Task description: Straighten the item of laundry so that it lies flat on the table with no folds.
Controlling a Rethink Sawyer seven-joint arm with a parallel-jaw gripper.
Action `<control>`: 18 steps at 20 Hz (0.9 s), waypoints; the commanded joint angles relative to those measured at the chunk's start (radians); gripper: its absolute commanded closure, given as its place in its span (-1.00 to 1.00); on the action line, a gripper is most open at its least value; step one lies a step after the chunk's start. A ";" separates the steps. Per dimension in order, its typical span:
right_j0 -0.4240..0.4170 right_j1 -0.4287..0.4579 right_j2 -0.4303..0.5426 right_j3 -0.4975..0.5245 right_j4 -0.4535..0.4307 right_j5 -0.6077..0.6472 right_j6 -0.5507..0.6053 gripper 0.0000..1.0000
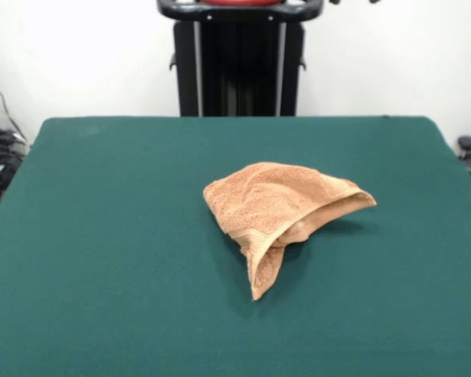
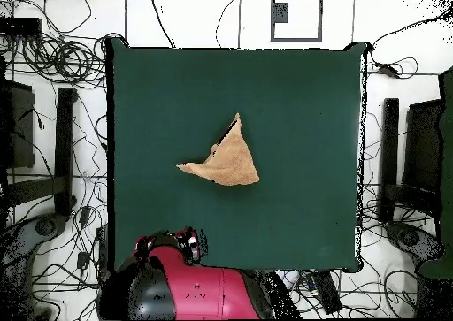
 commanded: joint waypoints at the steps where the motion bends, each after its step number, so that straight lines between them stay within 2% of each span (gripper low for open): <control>1: -0.015 0.026 0.015 0.027 0.015 0.036 0.141 -1.00; 18: -0.045 0.035 0.034 0.040 0.017 0.021 0.113 -1.00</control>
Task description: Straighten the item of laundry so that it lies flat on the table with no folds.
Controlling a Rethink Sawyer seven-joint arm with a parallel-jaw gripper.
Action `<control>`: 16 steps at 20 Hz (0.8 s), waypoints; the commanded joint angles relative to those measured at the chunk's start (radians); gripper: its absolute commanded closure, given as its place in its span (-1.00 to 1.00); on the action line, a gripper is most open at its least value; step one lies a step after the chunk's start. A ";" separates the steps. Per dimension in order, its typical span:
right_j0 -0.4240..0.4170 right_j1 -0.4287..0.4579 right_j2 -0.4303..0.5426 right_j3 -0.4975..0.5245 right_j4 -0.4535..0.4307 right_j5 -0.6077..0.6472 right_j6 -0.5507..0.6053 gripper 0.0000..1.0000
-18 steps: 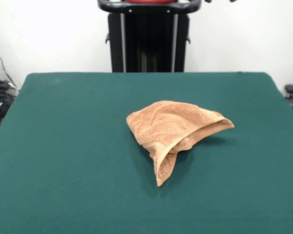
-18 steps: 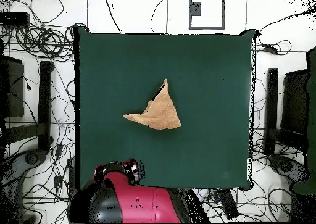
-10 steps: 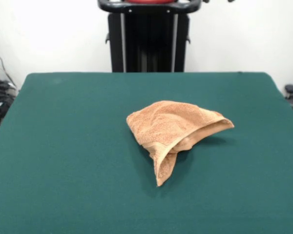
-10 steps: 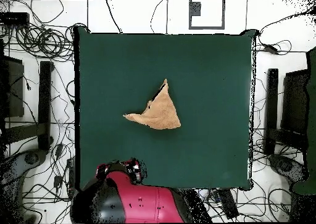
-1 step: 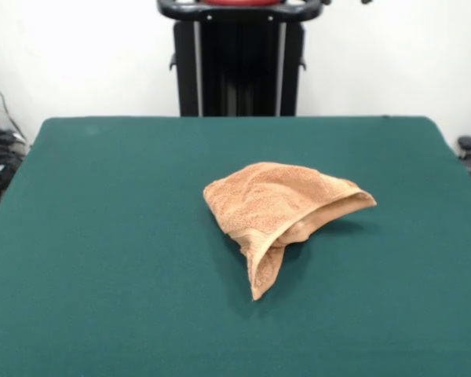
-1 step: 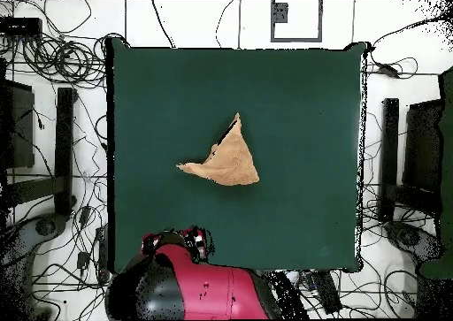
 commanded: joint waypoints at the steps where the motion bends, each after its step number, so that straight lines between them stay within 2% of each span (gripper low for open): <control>1: -0.021 0.034 0.037 0.042 0.021 0.021 0.109 -1.00; 5: -0.037 -0.011 0.045 0.085 0.053 0.029 0.077 -1.00; 8: -0.017 -0.108 0.010 0.115 0.055 0.112 0.063 -1.00; 12: -0.045 -0.213 -0.040 0.177 0.049 0.166 -0.015 -1.00; 16: -0.102 -0.226 -0.041 0.219 0.064 0.122 -0.106 -1.00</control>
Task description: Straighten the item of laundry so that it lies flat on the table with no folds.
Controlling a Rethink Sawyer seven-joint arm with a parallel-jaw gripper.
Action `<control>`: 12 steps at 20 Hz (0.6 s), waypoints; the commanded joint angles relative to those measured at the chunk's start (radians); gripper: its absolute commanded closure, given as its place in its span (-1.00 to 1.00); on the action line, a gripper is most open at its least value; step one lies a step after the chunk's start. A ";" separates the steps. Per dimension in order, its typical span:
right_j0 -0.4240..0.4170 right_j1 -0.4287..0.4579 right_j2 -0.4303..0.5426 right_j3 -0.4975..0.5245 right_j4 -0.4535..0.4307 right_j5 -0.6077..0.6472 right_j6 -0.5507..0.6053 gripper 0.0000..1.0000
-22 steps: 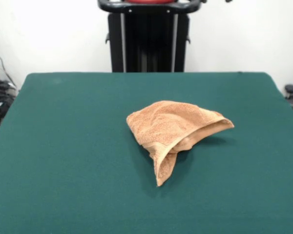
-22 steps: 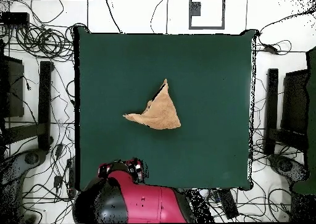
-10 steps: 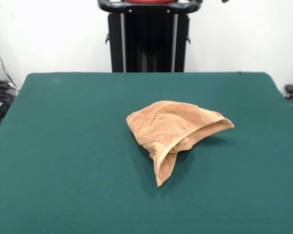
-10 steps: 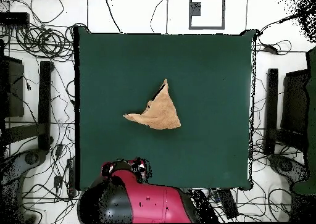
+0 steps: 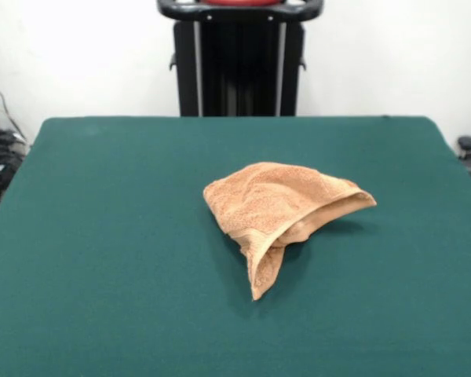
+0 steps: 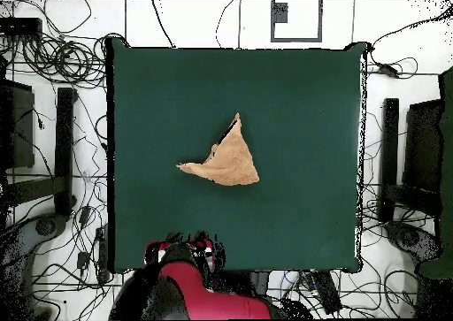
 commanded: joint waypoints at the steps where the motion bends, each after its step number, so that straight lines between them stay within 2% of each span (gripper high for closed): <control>1: -0.077 -0.063 -0.021 0.176 0.048 0.094 -0.121 -1.00; 4: -0.093 -0.053 0.004 0.174 0.054 0.095 -0.121 -1.00; 6: -0.085 -0.043 0.022 0.178 0.055 0.078 -0.083 -1.00; 12: -0.077 0.039 0.073 0.222 0.071 -0.078 -0.014 -1.00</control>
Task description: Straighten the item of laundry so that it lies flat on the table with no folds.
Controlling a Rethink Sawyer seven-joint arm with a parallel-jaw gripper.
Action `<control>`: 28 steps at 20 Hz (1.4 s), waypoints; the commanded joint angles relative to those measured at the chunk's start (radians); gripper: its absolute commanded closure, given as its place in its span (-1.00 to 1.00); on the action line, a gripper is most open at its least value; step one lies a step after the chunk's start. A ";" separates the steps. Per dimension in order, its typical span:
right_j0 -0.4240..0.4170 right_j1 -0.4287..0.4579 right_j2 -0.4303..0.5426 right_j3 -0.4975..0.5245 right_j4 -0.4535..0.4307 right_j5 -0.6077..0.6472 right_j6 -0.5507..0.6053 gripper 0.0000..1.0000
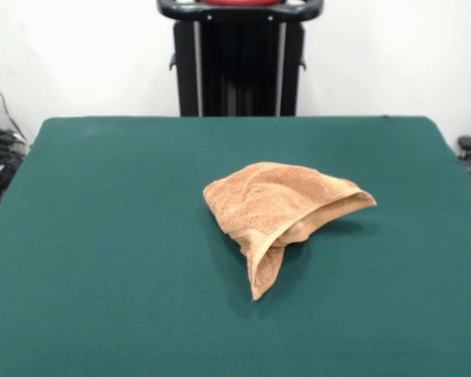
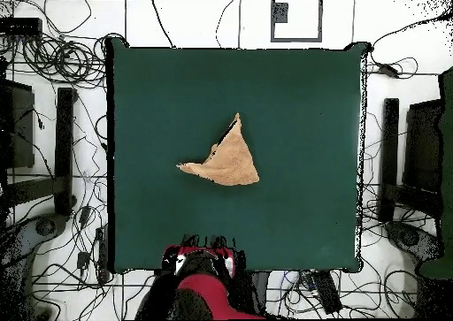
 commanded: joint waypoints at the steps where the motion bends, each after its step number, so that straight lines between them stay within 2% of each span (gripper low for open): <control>1: -0.004 0.125 0.084 0.192 0.044 -0.103 -0.007 -1.00; 6: -0.039 0.191 0.137 0.228 0.053 -0.227 -0.004 -1.00; 10: -0.043 0.227 0.155 0.222 0.014 -0.279 0.041 -1.00; 19: -0.001 0.266 0.123 0.176 -0.032 -0.269 0.098 -1.00; 28: 0.040 0.377 0.102 0.141 -0.054 -0.350 0.145 -1.00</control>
